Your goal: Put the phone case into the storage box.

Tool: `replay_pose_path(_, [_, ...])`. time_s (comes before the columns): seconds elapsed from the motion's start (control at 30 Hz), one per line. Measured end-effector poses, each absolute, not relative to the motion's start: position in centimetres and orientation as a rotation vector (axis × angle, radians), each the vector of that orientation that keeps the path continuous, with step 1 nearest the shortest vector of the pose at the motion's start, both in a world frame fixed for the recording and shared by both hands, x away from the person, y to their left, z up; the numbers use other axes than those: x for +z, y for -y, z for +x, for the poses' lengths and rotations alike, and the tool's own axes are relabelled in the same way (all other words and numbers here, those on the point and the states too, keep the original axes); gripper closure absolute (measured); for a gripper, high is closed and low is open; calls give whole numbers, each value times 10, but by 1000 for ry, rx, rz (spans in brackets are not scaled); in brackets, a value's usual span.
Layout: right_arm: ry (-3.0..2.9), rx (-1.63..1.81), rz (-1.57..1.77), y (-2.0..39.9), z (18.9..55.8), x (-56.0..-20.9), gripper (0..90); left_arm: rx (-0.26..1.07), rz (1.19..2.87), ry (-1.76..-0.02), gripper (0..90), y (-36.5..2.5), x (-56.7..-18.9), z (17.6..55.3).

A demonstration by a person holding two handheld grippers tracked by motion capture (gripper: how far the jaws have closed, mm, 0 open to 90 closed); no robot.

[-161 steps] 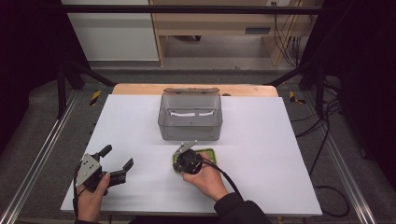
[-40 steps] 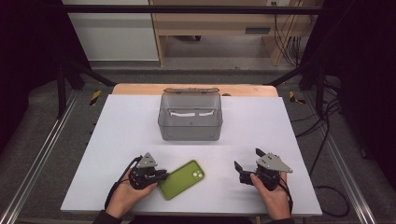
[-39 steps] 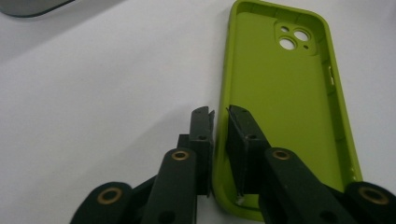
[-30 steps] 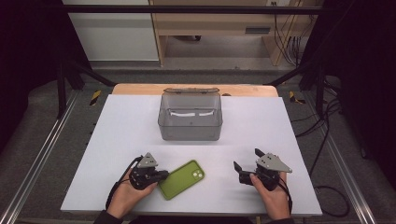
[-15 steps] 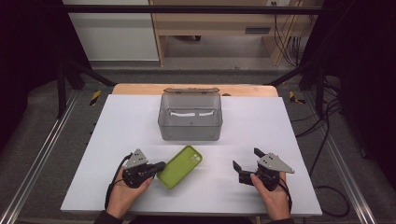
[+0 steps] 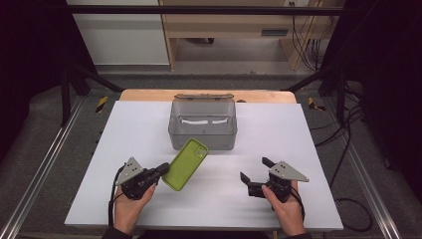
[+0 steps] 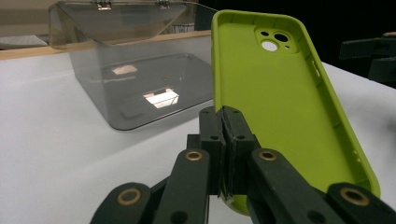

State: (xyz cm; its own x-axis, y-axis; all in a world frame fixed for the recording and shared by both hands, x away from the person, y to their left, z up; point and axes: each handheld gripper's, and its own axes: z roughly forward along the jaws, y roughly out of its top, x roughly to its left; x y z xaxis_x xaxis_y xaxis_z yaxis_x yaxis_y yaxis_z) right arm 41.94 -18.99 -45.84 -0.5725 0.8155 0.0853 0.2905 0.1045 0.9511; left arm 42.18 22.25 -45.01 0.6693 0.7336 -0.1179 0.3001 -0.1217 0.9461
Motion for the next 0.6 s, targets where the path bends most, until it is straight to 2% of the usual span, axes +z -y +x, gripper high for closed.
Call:
replay_pose_path(0.2, [-1940, 1550, 1106, 179, 418, -454, 51, 499, 1656, -855, 882, -228, -447, 418])
replay_pose_path(0.6, [-2049, 1582, 1045, 130, 419, -437, 43, 550, 1614, -869, 882, -235, -446, 416])
